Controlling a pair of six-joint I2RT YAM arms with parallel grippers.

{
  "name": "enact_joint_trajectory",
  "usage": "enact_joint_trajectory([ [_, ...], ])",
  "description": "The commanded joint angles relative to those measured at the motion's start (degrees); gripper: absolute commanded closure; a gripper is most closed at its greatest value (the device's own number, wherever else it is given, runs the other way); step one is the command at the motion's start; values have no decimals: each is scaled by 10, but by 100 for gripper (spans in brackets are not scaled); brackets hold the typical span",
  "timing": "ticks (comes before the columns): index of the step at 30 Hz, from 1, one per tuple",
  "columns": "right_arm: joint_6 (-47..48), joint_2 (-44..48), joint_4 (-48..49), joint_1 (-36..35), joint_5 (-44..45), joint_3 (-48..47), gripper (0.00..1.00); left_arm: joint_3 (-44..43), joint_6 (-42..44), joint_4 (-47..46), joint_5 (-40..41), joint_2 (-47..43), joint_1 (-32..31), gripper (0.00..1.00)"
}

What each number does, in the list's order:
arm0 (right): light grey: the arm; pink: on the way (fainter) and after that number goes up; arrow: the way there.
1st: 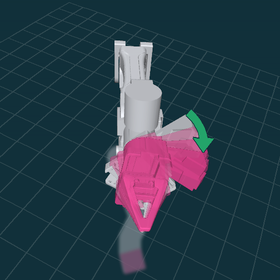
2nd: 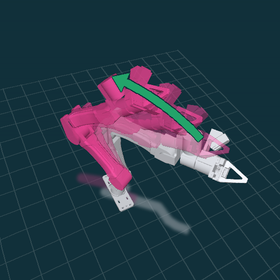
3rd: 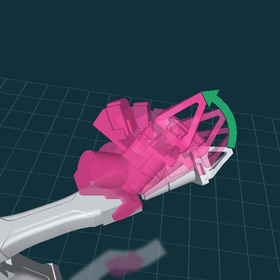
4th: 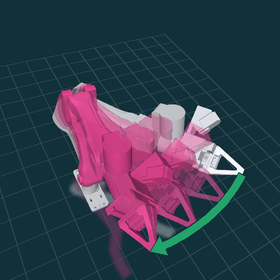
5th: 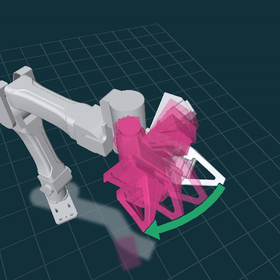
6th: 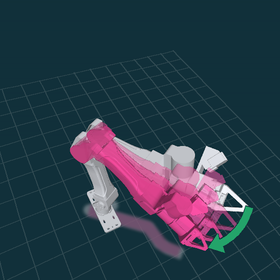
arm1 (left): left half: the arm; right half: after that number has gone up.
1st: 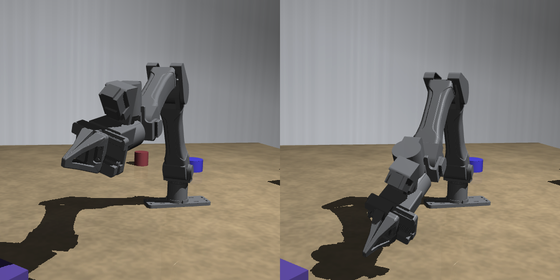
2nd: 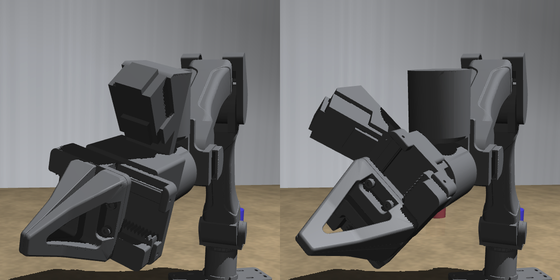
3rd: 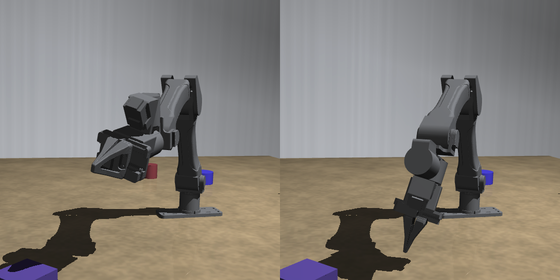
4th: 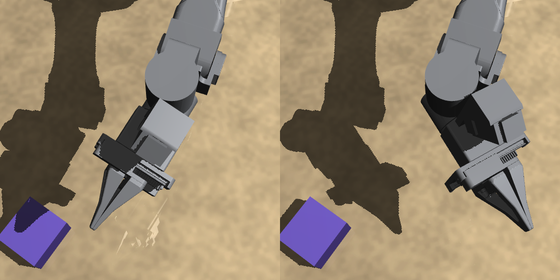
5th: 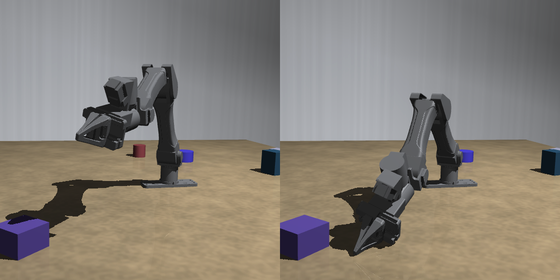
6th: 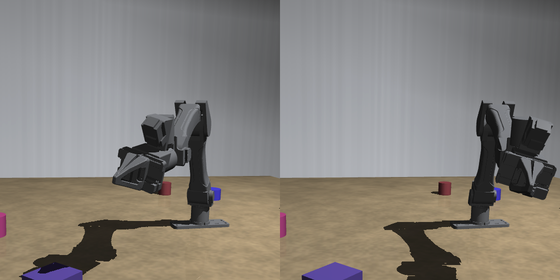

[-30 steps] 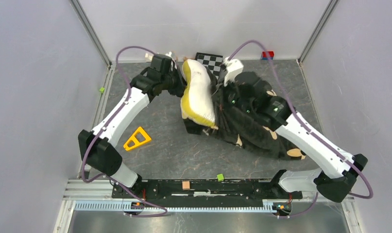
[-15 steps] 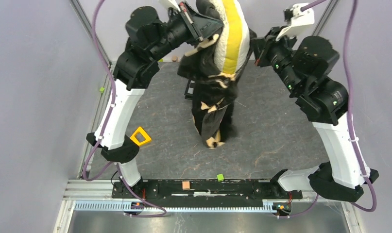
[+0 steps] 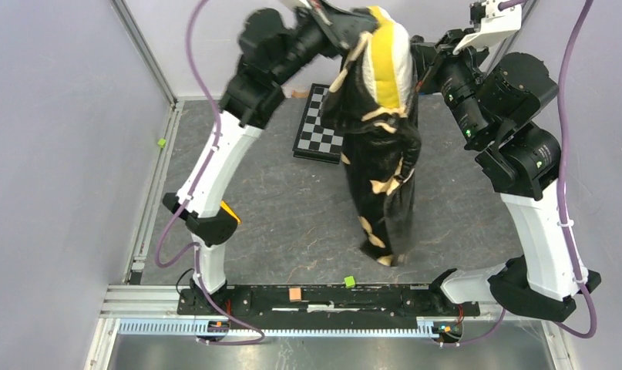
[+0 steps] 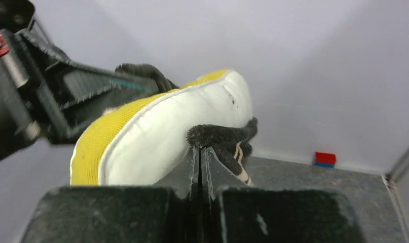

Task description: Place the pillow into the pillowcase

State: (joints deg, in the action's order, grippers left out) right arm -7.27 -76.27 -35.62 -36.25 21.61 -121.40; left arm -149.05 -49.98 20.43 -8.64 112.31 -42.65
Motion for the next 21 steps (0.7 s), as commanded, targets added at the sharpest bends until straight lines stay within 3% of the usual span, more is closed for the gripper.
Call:
enact_joint_trajectory([
  [1,-25,10,167,-3,-105,-10,100,-21,-67,-12,-30,-47,135,97],
  [4,-46,18,177,-4,-146,48,100,-17,-121,4,-94,-31,173,97],
  [9,8,17,144,2,-26,76,100,-28,-27,47,-138,8,9,97],
  [11,16,15,127,29,17,68,100,-9,-9,45,-149,16,-36,97],
  [13,10,18,122,71,7,56,100,-12,4,51,-140,25,-54,97],
  [17,-19,8,125,103,-50,0,100,-35,10,77,-116,20,-13,97],
  [21,-112,9,192,99,-243,90,100,128,-7,84,-97,-71,102,98],
])
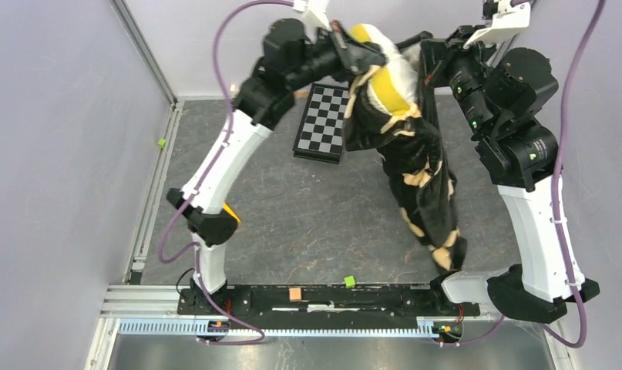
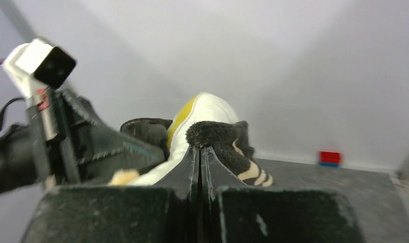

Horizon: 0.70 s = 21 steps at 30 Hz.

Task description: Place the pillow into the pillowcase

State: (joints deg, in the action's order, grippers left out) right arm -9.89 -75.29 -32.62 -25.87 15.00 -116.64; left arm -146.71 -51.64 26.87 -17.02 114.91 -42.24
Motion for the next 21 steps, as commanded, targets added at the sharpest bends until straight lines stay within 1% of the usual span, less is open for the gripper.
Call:
enact_joint_trajectory([
  [1,-97,-4,170,-16,-205,73,100,163,20,22,-8,-118,123,98],
  [3,-96,1,183,-60,-200,173,100,255,47,49,5,-156,149,98],
  [5,-100,18,211,-87,-191,289,100,367,74,46,-1,-194,149,98],
  [7,-123,35,242,-94,-200,399,100,506,89,20,-3,-232,132,98],
  [10,-157,57,277,-111,-206,541,100,683,97,-23,12,-267,106,98],
  [12,-175,64,296,-131,-204,608,100,777,81,-63,7,-279,104,98],
  [14,-182,59,301,-154,-203,645,100,841,70,-100,-1,-288,103,98],
  [16,-187,55,297,-177,-198,656,100,875,78,-105,6,-297,101,98],
  [19,-193,46,301,-213,-191,652,100,913,99,-67,96,-334,112,98],
  [20,-186,41,291,-228,-183,640,100,931,98,-61,124,-352,125,98],
  [21,-175,33,273,-238,-168,627,100,950,96,-66,135,-371,144,98],
])
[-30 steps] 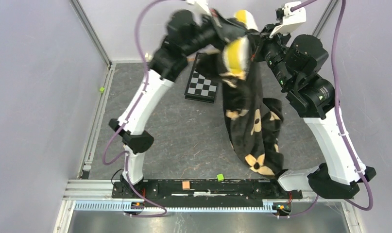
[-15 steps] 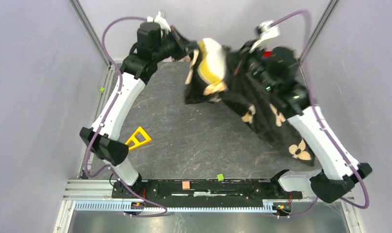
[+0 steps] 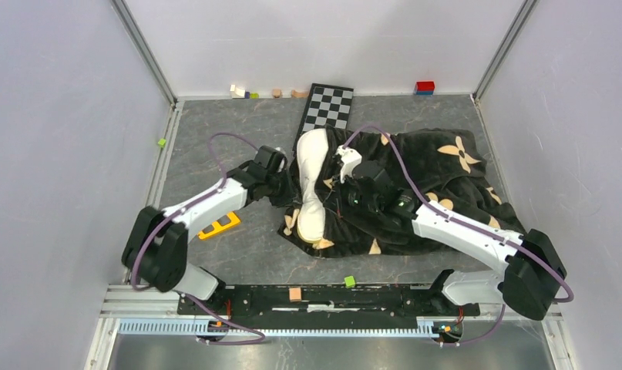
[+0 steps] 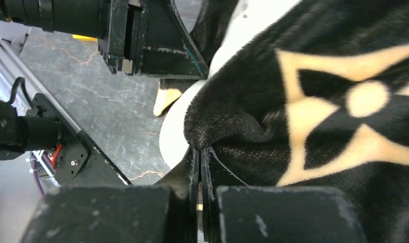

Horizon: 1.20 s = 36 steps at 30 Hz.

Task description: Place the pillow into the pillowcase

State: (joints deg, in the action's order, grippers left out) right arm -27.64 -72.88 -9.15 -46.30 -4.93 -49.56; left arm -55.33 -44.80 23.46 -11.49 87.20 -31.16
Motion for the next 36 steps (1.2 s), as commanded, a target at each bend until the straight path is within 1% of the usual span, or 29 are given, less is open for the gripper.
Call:
enact_joint_trajectory([
  [1,11,6,25,-38,40,-51,100,48,25,-38,73,-108,54,98],
  [2,20,3,16,-39,45,-57,100,56,28,-42,63,-117,65,94],
  [3,32,1,1,-39,64,-66,98,56,34,-40,54,-123,70,80],
  [4,44,-2,-17,-39,91,-84,90,49,43,-33,51,-126,71,64],
  [5,59,-7,-38,-38,112,-102,76,44,48,-27,49,-130,71,54],
  [6,72,-14,-57,-37,137,-127,63,36,51,-23,50,-135,70,48],
  [7,86,-22,-67,-35,155,-152,50,30,51,-19,56,-140,71,39],
  [8,96,-34,-78,-31,173,-172,43,23,50,-18,67,-148,71,32],
  [9,108,-47,-83,-21,180,-195,38,14,48,-18,78,-154,72,26],
  [11,117,-84,-91,7,176,-233,37,-5,44,-25,96,-158,76,19],
  [14,127,-145,-102,44,181,-292,41,-54,29,-39,84,-115,88,16],
  [16,136,-192,-112,60,184,-340,42,-84,21,-63,76,-75,92,9],
  [17,139,-216,-117,65,184,-366,43,-102,15,-72,71,-50,94,6],
  [19,148,-259,-130,71,186,-417,46,-137,10,-87,70,-6,101,3],
  [21,153,-300,-151,73,195,-467,47,-177,7,-97,49,42,105,2],
  [24,156,-349,-178,76,217,-526,47,-239,10,-92,43,111,107,2],
  [28,153,-391,-192,86,222,-562,46,-279,2,-97,40,175,108,5],
  [31,156,-410,-197,88,253,-564,46,-283,-11,-119,31,203,108,6],
  [34,159,-417,-184,94,257,-544,45,-266,-32,-163,6,218,107,8],
  [36,159,-431,-184,97,254,-541,45,-254,-48,-186,-9,224,106,12],
])
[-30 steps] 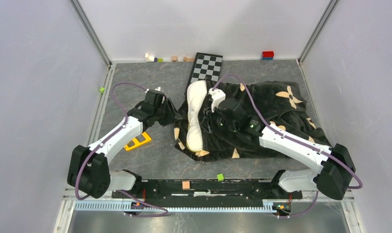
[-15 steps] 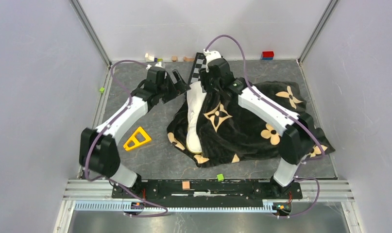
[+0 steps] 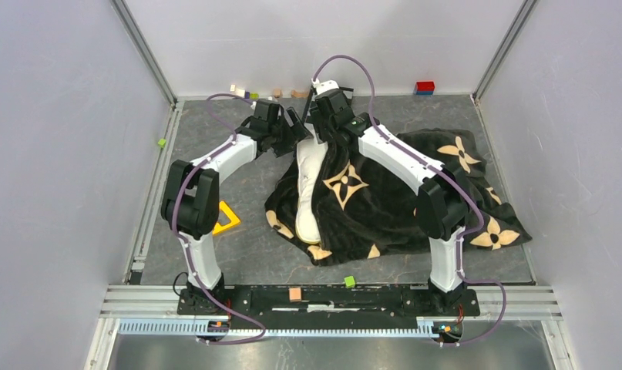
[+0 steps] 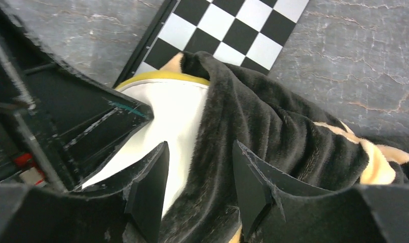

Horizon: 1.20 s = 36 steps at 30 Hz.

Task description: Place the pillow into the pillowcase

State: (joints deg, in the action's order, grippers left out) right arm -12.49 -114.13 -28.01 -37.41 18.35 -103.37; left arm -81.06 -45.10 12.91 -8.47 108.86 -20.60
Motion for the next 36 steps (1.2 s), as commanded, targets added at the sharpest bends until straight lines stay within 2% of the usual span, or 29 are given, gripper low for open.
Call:
enact_joint_trajectory([
  [1,6,-23,4,8,18,-2,45,9,-52,-93,-46,11,-1,14],
  [3,6,-30,11,9,6,3,48,20,-64,-111,-57,16,-6,23],
  [5,4,-37,11,9,4,-3,54,30,-76,-126,-68,22,-10,37],
  [6,5,-39,7,8,4,-9,59,36,-83,-127,-73,24,-11,47],
  [8,7,-43,-2,9,3,-27,72,51,-93,-153,-81,22,-15,68],
  [10,8,-42,-17,7,-2,-53,89,72,-106,-172,-90,8,-24,90],
  [11,6,-39,-25,5,-10,-62,97,83,-111,-184,-93,-3,-32,96],
  [12,3,-31,-27,0,-18,-69,100,95,-120,-195,-93,-18,-42,97],
  [16,-25,24,-16,-39,-80,-78,100,123,-168,-246,-82,-64,-96,97],
  [19,-41,65,-1,-70,-100,-89,100,118,-196,-259,-51,-58,-124,98],
  [24,-69,92,25,-52,-145,-36,100,139,-253,-289,34,-30,-141,97],
  [27,-79,104,44,-39,-163,17,100,139,-252,-318,17,-7,-141,97],
  [28,-78,112,51,-37,-163,32,99,143,-244,-321,13,-9,-141,91],
  [29,-75,118,50,-36,-158,40,96,148,-236,-319,11,-16,-140,81],
  [32,-57,132,29,-35,-140,35,76,169,-201,-293,8,-57,-137,57],
  [36,-34,156,-9,-36,-109,36,56,203,-156,-223,17,-118,-136,37],
])
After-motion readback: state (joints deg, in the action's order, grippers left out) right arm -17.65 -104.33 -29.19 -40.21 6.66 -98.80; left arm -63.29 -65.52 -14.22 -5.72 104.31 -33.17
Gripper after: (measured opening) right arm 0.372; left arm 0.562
